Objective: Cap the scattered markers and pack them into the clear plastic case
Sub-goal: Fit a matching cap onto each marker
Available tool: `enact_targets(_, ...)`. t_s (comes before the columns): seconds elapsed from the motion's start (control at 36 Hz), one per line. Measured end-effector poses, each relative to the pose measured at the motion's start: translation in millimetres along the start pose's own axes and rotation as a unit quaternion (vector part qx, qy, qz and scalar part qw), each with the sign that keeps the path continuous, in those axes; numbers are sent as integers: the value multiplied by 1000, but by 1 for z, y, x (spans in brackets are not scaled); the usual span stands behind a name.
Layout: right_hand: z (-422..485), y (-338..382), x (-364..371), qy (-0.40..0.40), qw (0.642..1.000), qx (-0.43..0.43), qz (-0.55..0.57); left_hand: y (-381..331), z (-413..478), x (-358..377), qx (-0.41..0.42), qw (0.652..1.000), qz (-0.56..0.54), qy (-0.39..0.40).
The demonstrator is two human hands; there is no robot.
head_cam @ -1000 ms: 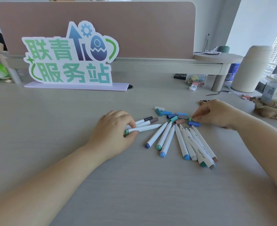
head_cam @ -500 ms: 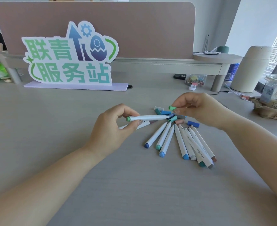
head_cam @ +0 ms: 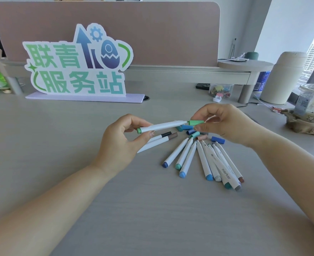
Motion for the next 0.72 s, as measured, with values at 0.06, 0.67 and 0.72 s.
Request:
enact_targets(0.06,1,-1,0,-2,1000,-1,-4,0,0,0,0,1000,-1,-1)
enact_targets(0.67,-1,2,14,7,1000,19,19,-3,2,-1,-8,1000,-25,-6)
enact_targets(0.72,-3,4,14,-4,1000,10,18,-3,2,-3,-5,1000,-17,-14)
Point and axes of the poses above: each hand's wrist, its own z-axis towards the middle knuckle, its own x-axis out of the palm, y = z × x, the point moved 9 cm from there along z, towards the middle knuckle, and after that the axes turned 12 degrees about -y, right-handed, at the moved point
